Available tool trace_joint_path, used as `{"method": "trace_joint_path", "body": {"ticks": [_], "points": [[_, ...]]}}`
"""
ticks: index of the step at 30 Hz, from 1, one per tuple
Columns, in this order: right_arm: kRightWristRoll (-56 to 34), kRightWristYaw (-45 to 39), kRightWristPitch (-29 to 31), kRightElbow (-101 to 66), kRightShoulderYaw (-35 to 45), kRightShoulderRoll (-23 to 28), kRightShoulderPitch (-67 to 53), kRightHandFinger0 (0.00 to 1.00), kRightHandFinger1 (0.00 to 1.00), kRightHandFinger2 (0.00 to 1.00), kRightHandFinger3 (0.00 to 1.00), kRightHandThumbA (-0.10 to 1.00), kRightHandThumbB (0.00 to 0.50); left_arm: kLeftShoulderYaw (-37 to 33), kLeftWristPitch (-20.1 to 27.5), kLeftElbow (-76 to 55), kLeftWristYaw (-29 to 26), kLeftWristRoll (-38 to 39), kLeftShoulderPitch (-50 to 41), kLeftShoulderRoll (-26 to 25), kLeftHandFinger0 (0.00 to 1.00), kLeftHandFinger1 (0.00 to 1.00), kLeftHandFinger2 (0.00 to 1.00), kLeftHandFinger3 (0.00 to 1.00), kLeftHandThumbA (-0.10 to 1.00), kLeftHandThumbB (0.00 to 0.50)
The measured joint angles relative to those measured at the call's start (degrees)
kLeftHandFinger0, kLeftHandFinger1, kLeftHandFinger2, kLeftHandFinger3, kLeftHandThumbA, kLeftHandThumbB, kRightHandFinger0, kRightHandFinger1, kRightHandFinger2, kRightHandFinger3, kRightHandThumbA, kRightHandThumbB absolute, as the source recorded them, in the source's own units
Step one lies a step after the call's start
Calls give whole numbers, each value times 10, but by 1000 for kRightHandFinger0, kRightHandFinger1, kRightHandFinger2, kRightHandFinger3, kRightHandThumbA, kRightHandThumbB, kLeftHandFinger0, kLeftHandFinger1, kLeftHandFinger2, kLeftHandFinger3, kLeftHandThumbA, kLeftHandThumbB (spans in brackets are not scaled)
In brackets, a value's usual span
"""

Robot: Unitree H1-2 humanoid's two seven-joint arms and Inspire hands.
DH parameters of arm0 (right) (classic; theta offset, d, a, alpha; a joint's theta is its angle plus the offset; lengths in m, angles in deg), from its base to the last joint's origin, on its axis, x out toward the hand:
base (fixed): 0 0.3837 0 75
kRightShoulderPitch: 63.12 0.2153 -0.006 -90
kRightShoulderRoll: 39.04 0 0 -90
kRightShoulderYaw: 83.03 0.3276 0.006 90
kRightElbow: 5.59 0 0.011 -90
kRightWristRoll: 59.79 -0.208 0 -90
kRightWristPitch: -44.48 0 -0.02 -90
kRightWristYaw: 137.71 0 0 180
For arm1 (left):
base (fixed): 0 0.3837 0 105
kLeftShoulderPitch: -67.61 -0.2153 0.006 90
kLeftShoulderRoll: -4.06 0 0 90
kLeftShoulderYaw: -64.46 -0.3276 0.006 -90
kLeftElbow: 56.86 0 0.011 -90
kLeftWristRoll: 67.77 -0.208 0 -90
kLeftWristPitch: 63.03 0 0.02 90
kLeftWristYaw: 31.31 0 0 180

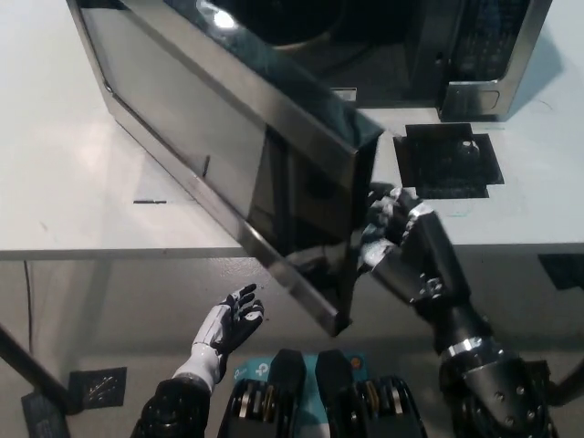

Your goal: A microwave is kept infront of the robot with its door slightly ajar. The robot uses its right hand to push the door towards the left to open it.

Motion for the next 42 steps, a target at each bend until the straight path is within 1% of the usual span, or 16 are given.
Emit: {"method": "trace_joint_path", "body": {"ticks": [2, 11, 12, 13, 16, 17, 19, 20, 24, 30, 31, 34, 36, 37, 39, 42], "points": [[-1, -4, 0, 2, -5, -6, -4, 396, 456, 555, 708, 166, 114, 0, 0, 1, 0, 0, 1, 0, 1000, 1000, 975, 808, 265, 345], [0, -18, 1, 1, -27, -8, -22, 316, 403, 504, 675, 205, 127, 1, 0, 2, 0, 1, 1, 1, 960, 973, 968, 879, 247, 300], [0, -20, 1, 1, -31, -9, -27, 312, 400, 502, 676, 204, 133, 2, 0, 2, 0, 1, 1, 1, 829, 838, 863, 845, 251, 305], [0, -21, 1, 1, -34, -10, -32, 310, 399, 501, 677, 204, 133, 3, 0, 2, 2, 2, 1, 1, 792, 804, 842, 836, 261, 309], [4, -23, 1, 1, -47, -12, -47, 330, 428, 545, 698, 235, 127, 6, 2, 2, 8, 7, 1, 1, 774, 814, 863, 813, 296, 315], [6, -23, 1, 0, -52, -12, -52, 331, 429, 541, 697, 238, 136, 6, 2, 2, 10, 7, 1, 1, 752, 808, 877, 823, 257, 315], [7, -27, 1, -1, -60, -12, -58, 329, 423, 527, 684, 241, 143, 8, 2, 1, 11, 10, 1, 2, 769, 812, 867, 816, 205, 291], [7, -28, 1, -1, -63, -12, -60, 330, 422, 530, 665, 255, 144, 9, 1, 1, 11, 11, 1, 3, 832, 879, 922, 847, 164, 236], [8, -35, 1, -3, -75, -12, -62, 299, 382, 489, 647, 250, 143, 8, -2, -3, 11, 13, 1, 3, 912, 937, 948, 856, 176, 219], [7, -42, 1, -4, -84, -14, -72, 315, 395, 495, 670, 268, 136, 7, -4, -3, 11, 11, 1, 3, 881, 915, 944, 848, 161, 224], [7, -43, 1, -4, -83, -14, -72, 318, 408, 520, 679, 296, 133, 7, -4, -2, 11, 12, 2, 3, 839, 893, 939, 836, 188, 259], [6, -45, 1, -8, -79, -11, -75, 298, 388, 503, 673, 346, 152, 8, -4, -1, 11, 12, 2, 4, 892, 937, 977, 873, 187, 257], [5, -47, 1, -13, -78, -7, -77, 308, 393, 491, 662, 342, 152, 7, -4, -1, 11, 12, 2, 4, 880, 905, 950, 848, 240, 306], [5, -48, 1, -15, -77, -5, -79, 331, 409, 514, 691, 282, 127, 7, -3, -1, 11, 12, 2, 4, 868, 875, 908, 819, 264, 334], [3, -50, 1, -22, -70, 2, -90, 337, 416, 531, 699, 262, 132, 7, -1, 3, 11, 12, 3, 4, 854, 850, 885, 807, 249, 317], [2, -51, -1, -38, -46, 14, -112, 373, 445, 564, 718, 249, 117, 7, 0, 6, 10, 12, 5, 4, 890, 891, 927, 812, 246, 307]]}}
